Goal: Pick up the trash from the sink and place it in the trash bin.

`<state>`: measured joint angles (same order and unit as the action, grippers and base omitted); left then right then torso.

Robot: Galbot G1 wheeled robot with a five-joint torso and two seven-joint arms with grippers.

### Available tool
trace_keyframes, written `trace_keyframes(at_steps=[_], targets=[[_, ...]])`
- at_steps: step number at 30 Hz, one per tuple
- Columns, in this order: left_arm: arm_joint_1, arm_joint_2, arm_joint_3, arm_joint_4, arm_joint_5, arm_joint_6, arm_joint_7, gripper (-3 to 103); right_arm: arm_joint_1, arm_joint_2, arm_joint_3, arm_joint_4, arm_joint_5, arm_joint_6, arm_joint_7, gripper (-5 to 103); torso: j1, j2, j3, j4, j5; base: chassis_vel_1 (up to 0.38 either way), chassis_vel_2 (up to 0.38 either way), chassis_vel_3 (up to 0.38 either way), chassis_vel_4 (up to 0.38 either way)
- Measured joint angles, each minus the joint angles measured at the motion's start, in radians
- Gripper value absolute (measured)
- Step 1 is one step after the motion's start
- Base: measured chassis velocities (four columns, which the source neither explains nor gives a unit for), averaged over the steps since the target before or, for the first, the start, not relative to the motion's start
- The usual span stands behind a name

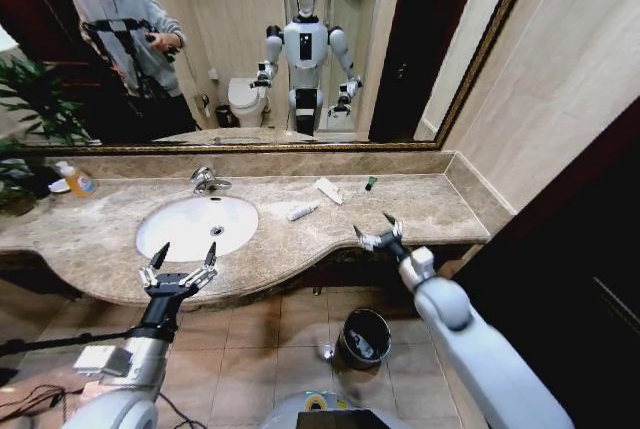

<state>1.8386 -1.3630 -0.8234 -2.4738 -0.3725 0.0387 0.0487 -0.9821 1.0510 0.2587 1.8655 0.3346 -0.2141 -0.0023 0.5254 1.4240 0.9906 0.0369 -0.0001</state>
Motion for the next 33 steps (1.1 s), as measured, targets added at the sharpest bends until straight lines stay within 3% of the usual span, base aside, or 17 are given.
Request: trace_keyframes(at_steps=[8, 13, 24, 27, 29, 33], targets=[[0.0, 0.0, 0.0, 0.0, 0.0, 0.0, 0.0, 100, 0.251, 0.087, -0.149, -0.233, 0.031, -0.008, 0.003, 100, 0.0, 0.0, 0.0, 0.0003, 0.0001, 0.0, 0.0, 0.0, 0.0], [0.0, 0.0, 0.0, 0.0, 0.0, 0.0, 0.0, 100, 0.349, 0.14, -0.181, -0.355, 0.03, -0.033, 0.004, 100, 0.0, 0.0, 0.0, -0.0001, 0.0, 0.0, 0.0, 0.0, 0.0], [0.0, 0.0, 0.0, 0.0, 0.0, 0.0, 0.0, 100, 0.419, 0.208, -0.205, -0.531, 0.01, -0.026, -0.002, 101, 0.0, 0.0, 0.0, -0.0002, 0.0, 0.0, 0.0, 0.0, 0.0], [0.0, 0.0, 0.0, 0.0, 0.0, 0.0, 0.0, 100, 0.428, 0.224, -0.202, -0.566, 0.002, -0.012, -0.006, 90, 0.0, 0.0, 0.0, -0.0001, 0.0, 0.0, 0.0, 0.0, 0.0], [0.0, 0.0, 0.0, 0.0, 0.0, 0.0, 0.0, 100, 0.429, 0.227, -0.201, -0.571, 0.0, -0.009, -0.007, 90, 0.0, 0.0, 0.0, -0.0001, 0.0, 0.0, 0.0, 0.0, 0.0], [0.0, 0.0, 0.0, 0.0, 0.0, 0.0, 0.0, 100, 0.43, 0.231, -0.196, -0.576, -0.003, -0.004, -0.008, 74, 0.0, 0.0, 0.0, -0.0002, 0.0, 0.0, 0.0, 0.0, 0.0]])
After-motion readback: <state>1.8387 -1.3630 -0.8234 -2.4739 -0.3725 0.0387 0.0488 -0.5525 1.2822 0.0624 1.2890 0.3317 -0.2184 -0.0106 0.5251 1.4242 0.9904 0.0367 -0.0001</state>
